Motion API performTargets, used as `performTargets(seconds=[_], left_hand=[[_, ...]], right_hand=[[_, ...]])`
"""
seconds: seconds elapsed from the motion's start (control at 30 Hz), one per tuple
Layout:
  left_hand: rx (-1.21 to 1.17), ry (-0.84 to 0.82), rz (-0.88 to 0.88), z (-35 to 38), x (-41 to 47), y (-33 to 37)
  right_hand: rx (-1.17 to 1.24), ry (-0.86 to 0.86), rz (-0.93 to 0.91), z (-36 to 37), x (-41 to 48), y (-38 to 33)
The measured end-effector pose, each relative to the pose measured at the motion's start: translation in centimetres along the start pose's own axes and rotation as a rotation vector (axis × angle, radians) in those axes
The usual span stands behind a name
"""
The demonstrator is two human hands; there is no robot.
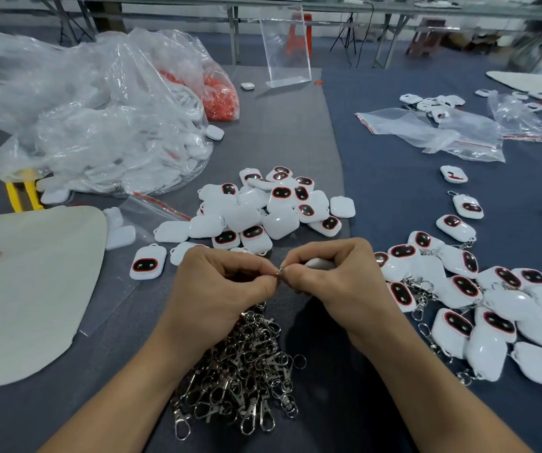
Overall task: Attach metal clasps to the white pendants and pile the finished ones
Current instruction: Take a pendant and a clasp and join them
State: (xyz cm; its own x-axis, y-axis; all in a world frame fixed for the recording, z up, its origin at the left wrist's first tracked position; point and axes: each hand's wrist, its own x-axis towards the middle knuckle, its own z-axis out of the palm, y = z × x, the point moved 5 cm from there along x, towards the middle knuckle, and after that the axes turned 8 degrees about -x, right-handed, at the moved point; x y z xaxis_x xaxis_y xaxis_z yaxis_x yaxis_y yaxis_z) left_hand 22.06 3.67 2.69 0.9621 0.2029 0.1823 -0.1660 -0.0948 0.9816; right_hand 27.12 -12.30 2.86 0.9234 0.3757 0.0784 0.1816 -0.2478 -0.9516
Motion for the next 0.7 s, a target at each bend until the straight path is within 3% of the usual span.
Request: performTargets(seconds=[0.3,0.7], left_hand=[[-0.045,-0.059,-0.001,0.14,-0.21,0.83],[-0.038,-0.052,0.048,0.39,-0.11,0.39]], right_hand=[[0.16,-0.133,0.028,0.53,-0.03,-0.08],[0.21,-0.1,0.077,0.96,0.01,0.21]])
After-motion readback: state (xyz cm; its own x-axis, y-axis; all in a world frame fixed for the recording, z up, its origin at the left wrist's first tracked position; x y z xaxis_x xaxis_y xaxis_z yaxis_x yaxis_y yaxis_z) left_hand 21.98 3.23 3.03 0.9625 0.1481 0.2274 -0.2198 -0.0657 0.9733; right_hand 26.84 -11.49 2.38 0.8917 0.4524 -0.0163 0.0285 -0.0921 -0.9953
